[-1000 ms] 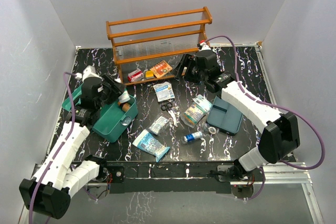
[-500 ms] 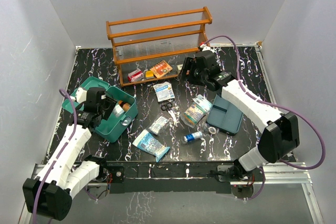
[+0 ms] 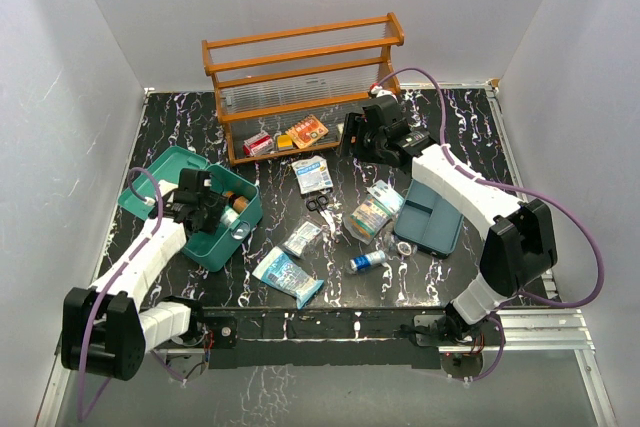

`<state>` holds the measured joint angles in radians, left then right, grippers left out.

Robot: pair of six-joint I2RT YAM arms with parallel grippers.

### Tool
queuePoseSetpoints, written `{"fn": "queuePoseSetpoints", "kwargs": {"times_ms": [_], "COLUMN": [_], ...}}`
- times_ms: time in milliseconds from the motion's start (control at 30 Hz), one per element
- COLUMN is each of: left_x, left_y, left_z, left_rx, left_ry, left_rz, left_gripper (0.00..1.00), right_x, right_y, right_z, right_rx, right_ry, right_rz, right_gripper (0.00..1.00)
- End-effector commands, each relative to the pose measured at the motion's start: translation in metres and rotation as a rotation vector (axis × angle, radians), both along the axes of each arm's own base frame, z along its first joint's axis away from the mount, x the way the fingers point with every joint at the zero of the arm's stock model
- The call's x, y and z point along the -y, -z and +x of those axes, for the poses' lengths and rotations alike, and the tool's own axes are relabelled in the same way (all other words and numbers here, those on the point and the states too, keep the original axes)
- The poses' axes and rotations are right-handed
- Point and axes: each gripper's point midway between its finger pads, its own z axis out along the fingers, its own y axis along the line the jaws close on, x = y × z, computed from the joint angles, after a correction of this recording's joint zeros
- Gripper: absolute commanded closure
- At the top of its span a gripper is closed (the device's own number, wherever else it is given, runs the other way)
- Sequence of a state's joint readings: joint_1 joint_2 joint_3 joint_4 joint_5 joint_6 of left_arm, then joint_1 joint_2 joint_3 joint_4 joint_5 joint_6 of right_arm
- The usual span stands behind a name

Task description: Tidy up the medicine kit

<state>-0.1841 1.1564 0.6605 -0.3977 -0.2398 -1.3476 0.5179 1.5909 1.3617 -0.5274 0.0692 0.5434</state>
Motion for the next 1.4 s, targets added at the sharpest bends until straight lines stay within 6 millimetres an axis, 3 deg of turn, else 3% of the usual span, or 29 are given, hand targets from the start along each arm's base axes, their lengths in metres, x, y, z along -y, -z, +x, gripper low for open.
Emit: {"fn": "queuePoseSetpoints", "kwargs": {"times_ms": [0,100,600,967,1133,1267,1367], "left_x": [0.007,0.014,0.008,-0.013,-0.022,-0.034,-0.033], "left_y": [0.006,0.016,0.004,-0.049,-0.044,-0.029,-0.020], "left_z": [0.001,-0.004,-0.001,0.028,0.021,0.005,0.003], "left_rx": [-0.012,-0.055,-0.057,0.028,-0.021,-0.109,-0.114], "left_ry": [-0.055,-0.060,-0.014,0.106,0.124,0.102,0.124], "left_rz": [-0.082,-0.124,-0.065,0.149,0.212,0.264,0.266], "left_gripper": [0.66,0.63,0.32,0.31,0.32,0.33,0.33], "right_x": [-0.003,-0.002,0.006,0.012,0.014,0.015,0.016], "right_y": [-0.028,-0.027,-0.038,-0.042,-0.040,-0.039,-0.036], "right_z": [0.012,0.013,0.018,0.017,0.017,0.017,0.016], "right_rx": [0.083,0.084,0.121,0.135,0.131,0.124,0.115], "right_ry": [-0.002,0.001,0.052,0.080,0.097,0.112,0.116], "right_rz": [0.004,-0.003,-0.013,-0.018,-0.016,-0.015,-0.016], "right_gripper": [0.35,0.35,0.34,0.35,0.35,0.35,0.37]}}
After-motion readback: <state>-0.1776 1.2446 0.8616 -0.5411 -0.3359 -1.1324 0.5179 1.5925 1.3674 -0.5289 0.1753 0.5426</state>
